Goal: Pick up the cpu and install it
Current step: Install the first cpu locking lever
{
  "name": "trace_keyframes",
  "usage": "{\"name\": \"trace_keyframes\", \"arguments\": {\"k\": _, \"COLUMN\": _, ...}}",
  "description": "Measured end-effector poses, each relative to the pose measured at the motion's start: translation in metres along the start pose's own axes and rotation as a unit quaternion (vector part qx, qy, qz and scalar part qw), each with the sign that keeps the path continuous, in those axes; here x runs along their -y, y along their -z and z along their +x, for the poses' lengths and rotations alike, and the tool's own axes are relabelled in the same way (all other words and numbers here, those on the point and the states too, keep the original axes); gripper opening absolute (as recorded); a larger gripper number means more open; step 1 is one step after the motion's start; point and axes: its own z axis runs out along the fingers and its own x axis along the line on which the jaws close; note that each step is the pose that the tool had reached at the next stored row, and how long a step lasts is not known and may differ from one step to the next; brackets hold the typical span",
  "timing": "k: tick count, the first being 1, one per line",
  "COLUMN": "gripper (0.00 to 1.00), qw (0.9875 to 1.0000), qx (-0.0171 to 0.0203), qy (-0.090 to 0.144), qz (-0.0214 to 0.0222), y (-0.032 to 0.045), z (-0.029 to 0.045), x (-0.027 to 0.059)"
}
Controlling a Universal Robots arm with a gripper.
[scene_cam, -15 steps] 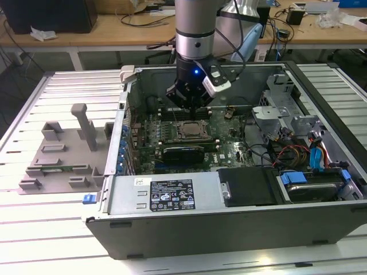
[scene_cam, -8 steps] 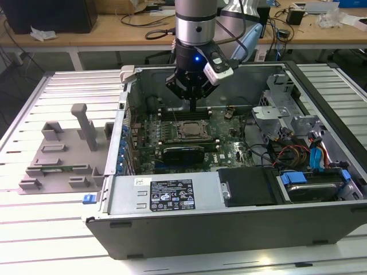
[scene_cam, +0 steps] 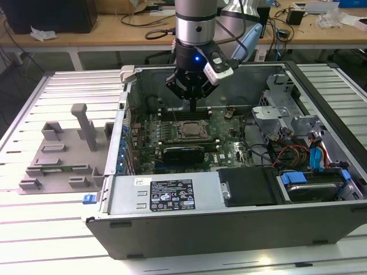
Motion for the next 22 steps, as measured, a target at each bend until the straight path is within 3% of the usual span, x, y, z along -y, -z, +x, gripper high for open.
{"name": "trace_keyframes", "arguments": {"k": 3, "gripper": 0.11, "qw": 1.0000, "qx": 0.0000, "qy": 0.000, "qz": 0.0000, "y": 0.0001, "z": 0.0009, "x": 0.0000}}
{"name": "trace_keyframes", "arguments": {"k": 8, "gripper": 0.11, "qw": 1.0000, "qx": 0.0000, "qy": 0.000, "qz": 0.0000, "y": 0.0001, "z": 0.0105, "x": -0.0004}}
{"name": "trace_keyframes", "arguments": {"k": 14, "gripper": 0.11, "qw": 1.0000, "qx": 0.0000, "qy": 0.000, "qz": 0.0000, "y": 0.0002, "z": 0.0273, "x": -0.0013}}
{"name": "trace_keyframes", "arguments": {"k": 17, "gripper": 0.11, "qw": 1.0000, "qx": 0.0001, "qy": 0.000, "qz": 0.0000, "y": 0.0002, "z": 0.0469, "x": -0.0027}}
{"name": "trace_keyframes", "arguments": {"k": 22, "gripper": 0.11, "qw": 1.0000, "qx": 0.0001, "qy": 0.000, "qz": 0.0000, "y": 0.0002, "z": 0.0563, "x": -0.0034}}
